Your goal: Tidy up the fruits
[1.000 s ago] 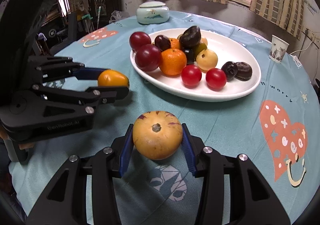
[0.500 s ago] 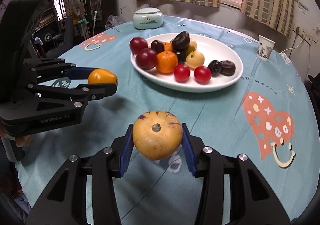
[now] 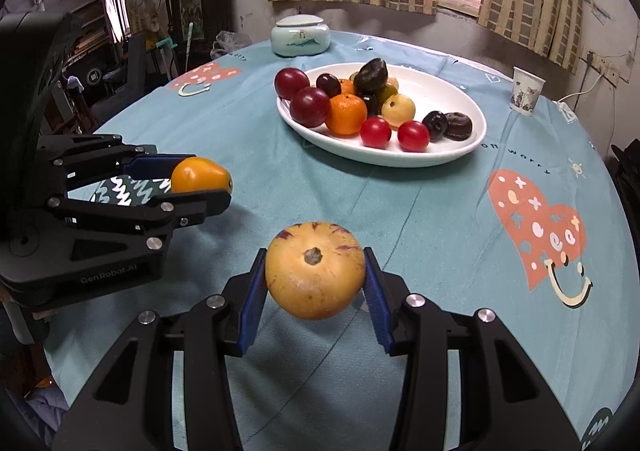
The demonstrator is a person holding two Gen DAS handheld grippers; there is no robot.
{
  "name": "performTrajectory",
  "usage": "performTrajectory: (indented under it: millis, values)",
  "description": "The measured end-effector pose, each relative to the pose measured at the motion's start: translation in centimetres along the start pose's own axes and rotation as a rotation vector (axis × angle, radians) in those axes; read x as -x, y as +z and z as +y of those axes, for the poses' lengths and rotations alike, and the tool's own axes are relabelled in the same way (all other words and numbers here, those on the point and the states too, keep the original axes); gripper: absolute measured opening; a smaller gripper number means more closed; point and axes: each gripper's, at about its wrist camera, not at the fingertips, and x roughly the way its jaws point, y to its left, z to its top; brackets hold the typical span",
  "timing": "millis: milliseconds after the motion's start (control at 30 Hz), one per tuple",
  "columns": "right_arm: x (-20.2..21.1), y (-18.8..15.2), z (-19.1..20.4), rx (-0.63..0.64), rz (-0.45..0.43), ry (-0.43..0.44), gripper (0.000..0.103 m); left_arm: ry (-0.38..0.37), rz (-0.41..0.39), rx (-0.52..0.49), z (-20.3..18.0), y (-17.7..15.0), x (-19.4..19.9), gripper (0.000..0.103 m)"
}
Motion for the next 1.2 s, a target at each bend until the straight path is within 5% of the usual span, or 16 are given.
performTrajectory:
  millis: [1200]
  values:
    - [-1.8,1.1,-1.4,-0.006,0.015,0.003,0.046,0.022,-0.01,-0.057,-0.4,1.9,-1.7,0.041]
